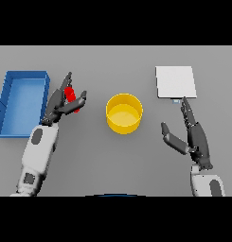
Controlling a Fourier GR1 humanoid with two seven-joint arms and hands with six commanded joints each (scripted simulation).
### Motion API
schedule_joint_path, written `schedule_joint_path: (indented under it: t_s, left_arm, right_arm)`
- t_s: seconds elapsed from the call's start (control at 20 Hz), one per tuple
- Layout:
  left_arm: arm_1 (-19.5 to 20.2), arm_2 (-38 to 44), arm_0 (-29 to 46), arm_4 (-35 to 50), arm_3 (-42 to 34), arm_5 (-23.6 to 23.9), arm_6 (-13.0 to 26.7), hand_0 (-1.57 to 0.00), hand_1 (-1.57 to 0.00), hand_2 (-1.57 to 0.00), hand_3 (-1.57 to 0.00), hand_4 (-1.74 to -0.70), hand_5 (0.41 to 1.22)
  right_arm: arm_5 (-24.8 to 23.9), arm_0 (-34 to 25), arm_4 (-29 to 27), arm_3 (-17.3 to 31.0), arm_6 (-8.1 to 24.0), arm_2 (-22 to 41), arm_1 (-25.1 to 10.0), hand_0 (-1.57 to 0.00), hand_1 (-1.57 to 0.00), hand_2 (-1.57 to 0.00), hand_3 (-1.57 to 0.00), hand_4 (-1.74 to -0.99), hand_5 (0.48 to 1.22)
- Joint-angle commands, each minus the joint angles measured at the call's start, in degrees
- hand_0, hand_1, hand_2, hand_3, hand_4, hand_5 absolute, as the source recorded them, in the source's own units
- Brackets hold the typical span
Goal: Pick up the red beaker and tilt it to pour out 1 green nut into yellow bowl. Pick up the yellow bowl and place it on the metallic measuring scale.
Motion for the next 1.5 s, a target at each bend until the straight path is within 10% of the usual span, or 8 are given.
schedule_joint_path:
  t_s: [0.0,0.3,0.5,0.9,1.45]
  left_arm:
    - [-0.3,0.5,-1.1,0.1,1.2,0.7,-0.2,0.0,0.0,-0.03,0.0,-1.39,0.752]
    - [-2.3,0.9,-2.8,-2.3,4.1,6.3,-2.6,-1.0,-1.01,-1.02,-1.02,-1.44,1.047]
    - [-3.3,1.5,-3.4,-3.0,4.6,7.0,-3.6,-1.34,-1.34,-1.35,-1.34,-1.51,1.132]
    - [-1.9,-0.2,-3.4,-0.9,-0.8,8.6,-4.8,-1.53,-1.53,-1.53,-1.53,-1.7,1.098]
    - [7.2,-16.1,-5.9,-12.9,-11.1,3.9,7.4,-1.56,-1.56,-1.56,-1.56,-1.73,1.114]
  right_arm:
    - [-0.5,-0.3,0.5,0.8,0.2,-0.2,0.1,0.0,0.0,0.0,0.0,-1.295,0.683]
    - [-0.3,-0.2,0.2,0.1,0.6,-0.2,-0.1,0.0,0.0,0.0,0.0,-1.287,0.684]
    - [-0.2,-0.3,0.2,0.7,-0.4,0.1,0.3,0.0,0.0,0.0,0.0,-1.296,0.681]
    - [-0.6,-1.3,1.8,1.5,-1.8,0.4,-0.1,0.0,0.0,0.0,0.0,-1.258,0.669]
    - [-1.7,0.3,4.4,-0.3,-0.5,1.6,0.0,0.0,0.0,0.0,0.0,-1.243,0.705]
